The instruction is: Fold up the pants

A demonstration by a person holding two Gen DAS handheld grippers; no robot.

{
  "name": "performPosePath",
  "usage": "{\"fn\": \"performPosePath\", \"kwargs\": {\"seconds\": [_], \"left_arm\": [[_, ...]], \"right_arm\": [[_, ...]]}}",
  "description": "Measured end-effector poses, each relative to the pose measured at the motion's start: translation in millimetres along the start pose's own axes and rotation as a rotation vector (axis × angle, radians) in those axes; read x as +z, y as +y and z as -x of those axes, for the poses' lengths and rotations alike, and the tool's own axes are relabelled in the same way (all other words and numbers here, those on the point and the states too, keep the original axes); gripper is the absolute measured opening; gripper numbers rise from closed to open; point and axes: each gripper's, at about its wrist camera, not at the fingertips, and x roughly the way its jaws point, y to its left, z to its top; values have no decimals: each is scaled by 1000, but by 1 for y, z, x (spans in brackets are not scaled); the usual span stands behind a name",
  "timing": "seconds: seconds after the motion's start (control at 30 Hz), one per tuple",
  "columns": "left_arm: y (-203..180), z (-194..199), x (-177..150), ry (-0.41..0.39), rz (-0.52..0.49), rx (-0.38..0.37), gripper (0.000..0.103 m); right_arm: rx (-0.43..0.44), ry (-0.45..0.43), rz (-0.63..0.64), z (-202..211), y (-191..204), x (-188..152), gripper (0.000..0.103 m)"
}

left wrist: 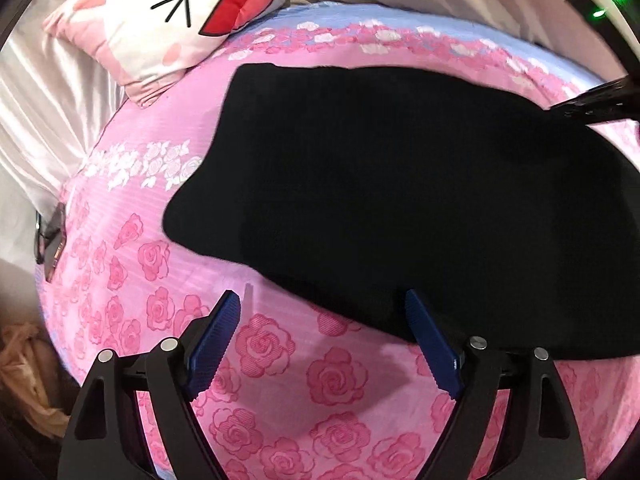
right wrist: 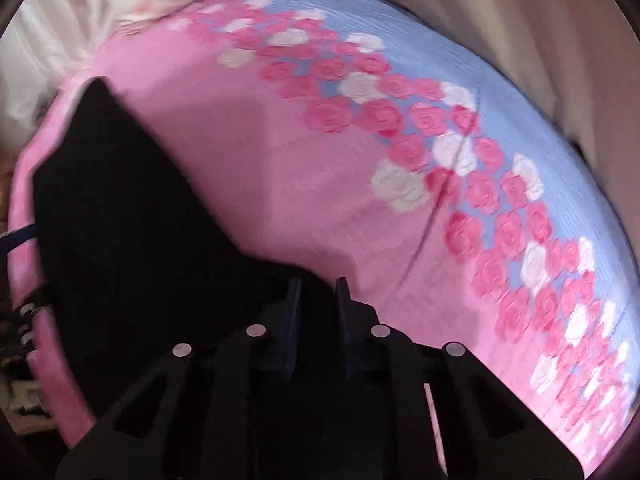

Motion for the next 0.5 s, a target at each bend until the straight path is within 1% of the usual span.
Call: {"fn": "performPosePath", "kwargs": {"seconds": [0.03,0.07,0.1,0.13,0.17,0.2,0.23,0.27,0.3,0.33,0.37,0.4,0.43,0.47,0.5], "left_arm": [[4,4,-2,-17,13,1,83],[12,10,-5,-38,36,9,83],[18,14,-6,-46,48,21,83],[27,20,-9,-59,65,45,83],[39,27,-13,-77,87,76,82],[49,34,-16,-91,109,94,82],[61,40,-20,-104,132,106,82],[72,47,-24,-114,155,122,82],[83,52,-27,-121,173,142,82],[92,57,-31,-120,185,158,82],[98,61,-34,-115,192,166,82],[106,64,-37,-110,199,179,82],[113,69,-42,-107,204,201,82],[119,74,-46,-105,207,215,82],[123,80,-51,-103,213,225,82]], "right_arm": [[-45,-40,-42,6,-6,4,14],[-124,-91,-74,17,-7,9,19],[-162,-148,-99,33,-7,8,20],[-135,-206,-114,53,0,4,20],[-73,-233,-107,66,11,0,21],[-17,-241,-85,74,26,-5,21],[33,-241,-38,81,49,-11,21],[90,-241,47,83,88,-16,22],[125,-240,114,82,118,-19,29],[153,-248,215,79,161,-25,55],[153,-273,283,77,190,-25,76],[143,-304,361,72,220,-23,80],[123,-321,453,63,249,-22,80],[85,-319,549,49,278,-21,79],[59,-303,598,35,296,-18,77]]}}
